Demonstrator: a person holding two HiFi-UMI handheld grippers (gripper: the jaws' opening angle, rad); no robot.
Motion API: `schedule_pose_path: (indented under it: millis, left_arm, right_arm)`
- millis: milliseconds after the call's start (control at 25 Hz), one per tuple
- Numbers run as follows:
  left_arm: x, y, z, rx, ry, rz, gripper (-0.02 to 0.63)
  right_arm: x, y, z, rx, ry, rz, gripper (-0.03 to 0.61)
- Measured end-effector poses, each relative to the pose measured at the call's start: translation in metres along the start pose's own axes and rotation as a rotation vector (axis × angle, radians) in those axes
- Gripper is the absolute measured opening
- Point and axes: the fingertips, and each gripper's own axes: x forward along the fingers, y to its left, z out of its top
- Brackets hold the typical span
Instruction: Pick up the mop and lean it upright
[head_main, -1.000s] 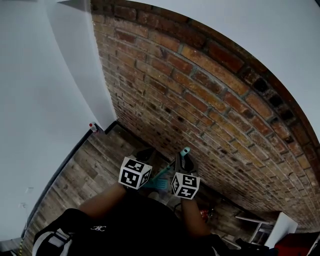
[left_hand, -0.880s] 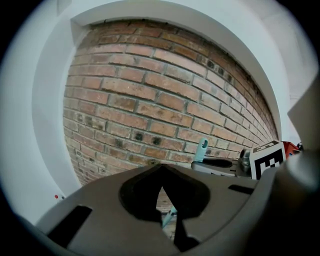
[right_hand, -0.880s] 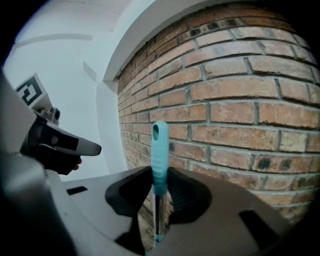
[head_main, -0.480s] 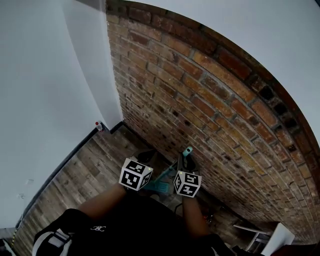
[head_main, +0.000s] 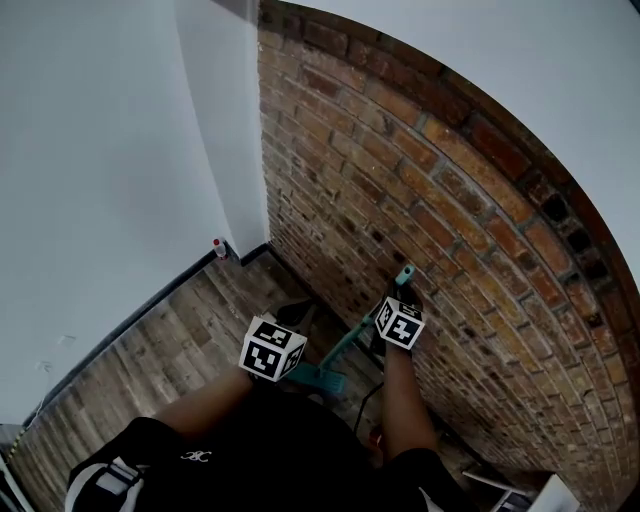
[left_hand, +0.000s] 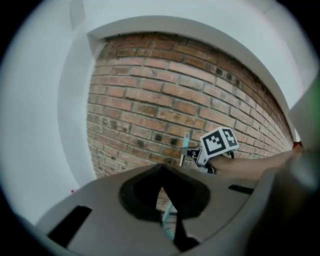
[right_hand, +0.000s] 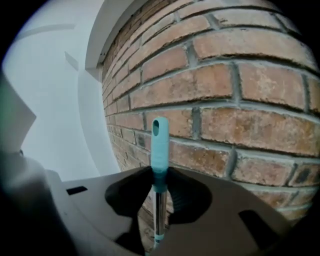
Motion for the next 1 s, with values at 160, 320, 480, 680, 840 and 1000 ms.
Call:
schedule_pose_path:
  millis: [160,320,480,680,840,1000]
  left_arm:
    - [-0.010,0.008,0.001,-0.005,-0.011,0.026,-0.008]
    - [-0.015,0.014,0.001,-0.010,-0.016,0.039,-0.008]
    - [-0.014,0.016,0.000,-0.010,-0.012,0.033,-0.008]
    - [-0.006,0.008,-0.001,-0.003,0.001,-0.002,-0.008]
    - [0.004,-0.004,0.002,0.012,0.003,-0.042,-0.008]
    - [0.013,-0.017,0.007,0.029,-0.002,-0.083,-0.008]
  right_arm:
    - [0.018,0.001,0.003,0.006,0.026,-0.014,0.109]
    - [0.020,0.008,0.006,-0.025,0.011,-0.035,0.178]
    - [0.011,0.010,0.003,-0.028,-0.023,-0.052,0.224]
    - [-0.028,0.026,0.016,0.028,-0.104,0.027,0.019]
    - [-0.070,0.043,0.031,0.018,-0.157,0.114,0.015]
    - [-0.120,0.048,0.044,0.033,-0.225,0.131,0.014]
